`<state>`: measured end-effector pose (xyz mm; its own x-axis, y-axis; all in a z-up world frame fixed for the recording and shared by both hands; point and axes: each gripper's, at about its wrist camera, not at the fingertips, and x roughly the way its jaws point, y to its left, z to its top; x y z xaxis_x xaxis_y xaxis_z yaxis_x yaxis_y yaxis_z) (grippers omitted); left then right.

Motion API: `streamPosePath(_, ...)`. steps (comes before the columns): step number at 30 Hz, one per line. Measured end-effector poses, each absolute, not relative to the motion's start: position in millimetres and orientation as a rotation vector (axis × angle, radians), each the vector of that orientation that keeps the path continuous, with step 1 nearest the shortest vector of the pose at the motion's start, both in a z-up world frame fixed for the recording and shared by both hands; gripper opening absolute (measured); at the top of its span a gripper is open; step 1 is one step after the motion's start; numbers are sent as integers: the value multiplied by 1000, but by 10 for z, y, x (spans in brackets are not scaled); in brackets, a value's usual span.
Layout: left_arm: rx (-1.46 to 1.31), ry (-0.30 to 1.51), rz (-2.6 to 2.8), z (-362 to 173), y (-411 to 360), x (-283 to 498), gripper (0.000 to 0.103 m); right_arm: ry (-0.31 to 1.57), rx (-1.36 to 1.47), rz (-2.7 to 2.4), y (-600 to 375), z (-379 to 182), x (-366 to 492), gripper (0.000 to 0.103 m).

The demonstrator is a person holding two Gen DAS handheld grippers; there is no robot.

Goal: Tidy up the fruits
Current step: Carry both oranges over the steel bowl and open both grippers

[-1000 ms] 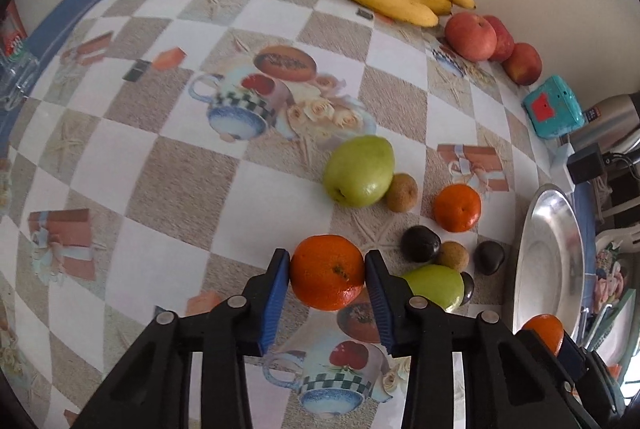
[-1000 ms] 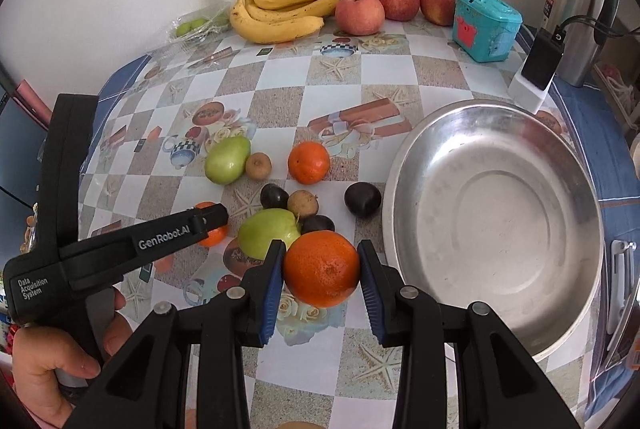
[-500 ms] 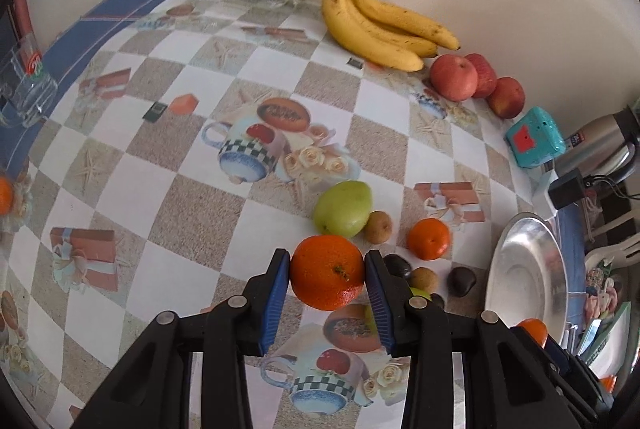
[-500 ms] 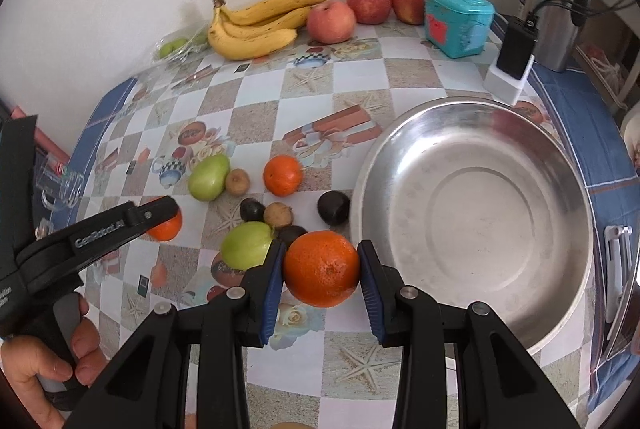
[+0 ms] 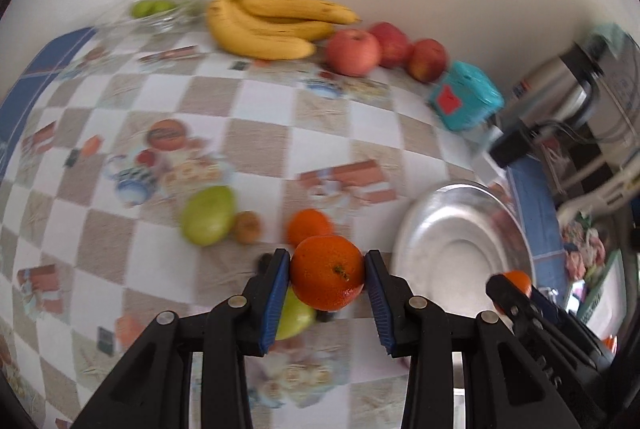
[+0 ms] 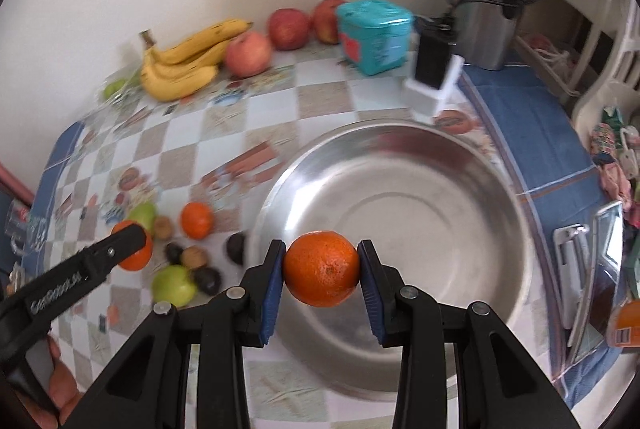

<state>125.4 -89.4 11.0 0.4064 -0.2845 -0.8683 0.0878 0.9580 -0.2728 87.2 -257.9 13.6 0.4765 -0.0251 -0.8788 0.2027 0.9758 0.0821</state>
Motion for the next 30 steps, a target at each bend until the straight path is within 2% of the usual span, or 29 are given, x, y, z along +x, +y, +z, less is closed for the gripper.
streamPosePath(14, -73, 1156, -365, 5, -1667, 1290, 41, 1047, 250, -274, -3224, 160, 962, 38)
streamPosePath(21, -33, 1172, -368, -86, -1816, 1319, 41, 1042, 260, -283, -3333, 131, 1015, 38)
streamPosePath(30, -12, 1203, -354, -258, -1868, 1319, 41, 1124, 240, -295, -3372, -149, 1098, 38)
